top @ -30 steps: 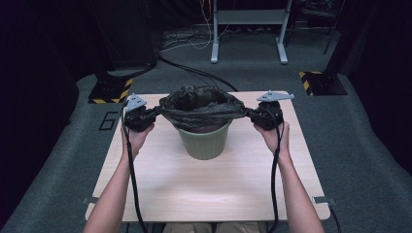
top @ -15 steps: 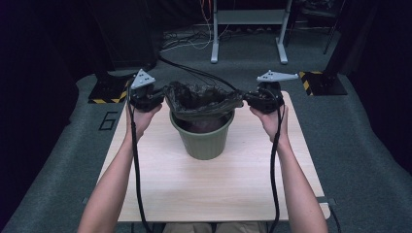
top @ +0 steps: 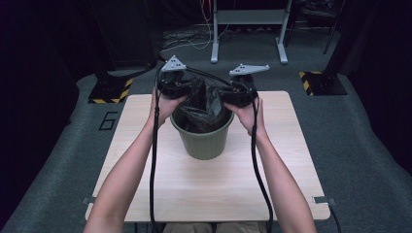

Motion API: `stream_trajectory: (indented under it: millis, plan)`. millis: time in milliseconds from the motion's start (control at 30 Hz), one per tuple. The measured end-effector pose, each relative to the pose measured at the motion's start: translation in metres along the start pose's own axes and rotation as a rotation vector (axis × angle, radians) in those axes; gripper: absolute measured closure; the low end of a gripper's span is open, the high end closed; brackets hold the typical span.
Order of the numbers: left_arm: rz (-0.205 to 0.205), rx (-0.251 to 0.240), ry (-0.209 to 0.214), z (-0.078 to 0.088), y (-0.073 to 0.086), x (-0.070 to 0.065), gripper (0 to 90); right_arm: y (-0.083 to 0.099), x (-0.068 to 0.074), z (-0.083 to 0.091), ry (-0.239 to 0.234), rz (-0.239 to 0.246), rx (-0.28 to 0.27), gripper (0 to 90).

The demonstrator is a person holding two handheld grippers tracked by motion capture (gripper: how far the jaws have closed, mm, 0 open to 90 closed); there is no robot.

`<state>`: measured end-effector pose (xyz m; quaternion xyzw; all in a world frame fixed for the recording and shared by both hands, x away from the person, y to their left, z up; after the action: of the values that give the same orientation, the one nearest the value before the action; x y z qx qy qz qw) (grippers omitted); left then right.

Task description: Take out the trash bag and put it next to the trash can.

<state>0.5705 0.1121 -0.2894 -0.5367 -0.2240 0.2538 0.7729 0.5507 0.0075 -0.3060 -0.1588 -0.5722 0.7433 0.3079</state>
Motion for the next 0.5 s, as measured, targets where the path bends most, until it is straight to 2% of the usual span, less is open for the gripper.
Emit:
stream_trajectory:
  millis: [33, 100, 133, 200, 233, 267, 300, 433, 500]
  plan:
    - [-0.003, 0.002, 0.008, -0.001, -0.002, -0.003, 89.9, 0.001, 0.001, -0.005, -0.003, -0.005, 0.007, 67.6]
    - [-0.005, -0.003, 0.035, -0.004, -0.005, -0.009, 89.9, 0.003, 0.002, -0.014, -0.003, -0.020, 0.010, 55.0]
    - [-0.005, -0.005, 0.043, -0.005, -0.006, -0.011, 89.9, 0.004, 0.002, -0.019, -0.004, -0.025, 0.010, 54.5]
    - [-0.003, -0.013, 0.065, -0.006, -0.009, -0.016, 90.0, 0.004, 0.002, -0.026, 0.007, -0.031, 0.007, 44.5]
    - [-0.004, -0.013, 0.070, -0.007, -0.009, -0.017, 89.9, 0.005, 0.002, -0.030, 0.010, -0.041, 0.007, 44.7]
    - [-0.003, -0.015, 0.072, -0.007, -0.010, -0.018, 89.9, 0.005, 0.002, -0.033, 0.006, -0.046, 0.003, 46.4]
    - [-0.002, -0.014, 0.077, -0.008, -0.010, -0.018, 89.9, 0.006, 0.003, -0.036, 0.002, -0.051, -0.005, 52.5]
    - [0.010, -0.017, 0.068, -0.007, -0.010, -0.015, 89.8, 0.005, 0.002, -0.041, -0.031, -0.077, -0.044, 83.2]
    - [0.030, -0.029, 0.052, -0.004, -0.010, -0.009, 85.7, 0.005, 0.001, -0.040, -0.040, -0.087, -0.047, 89.4]
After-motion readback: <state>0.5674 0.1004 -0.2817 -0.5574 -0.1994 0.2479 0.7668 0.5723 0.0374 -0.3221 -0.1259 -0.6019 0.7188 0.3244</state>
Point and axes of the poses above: each handheld gripper's, and its own axes: z roughly backward along the jaws, y roughly out of its underside, x roughly to its left, the point moved 8 cm from there along -z, roughly forward along the jaws, and after that the axes turned 4 degrees about -x, right-handed, at the moved point
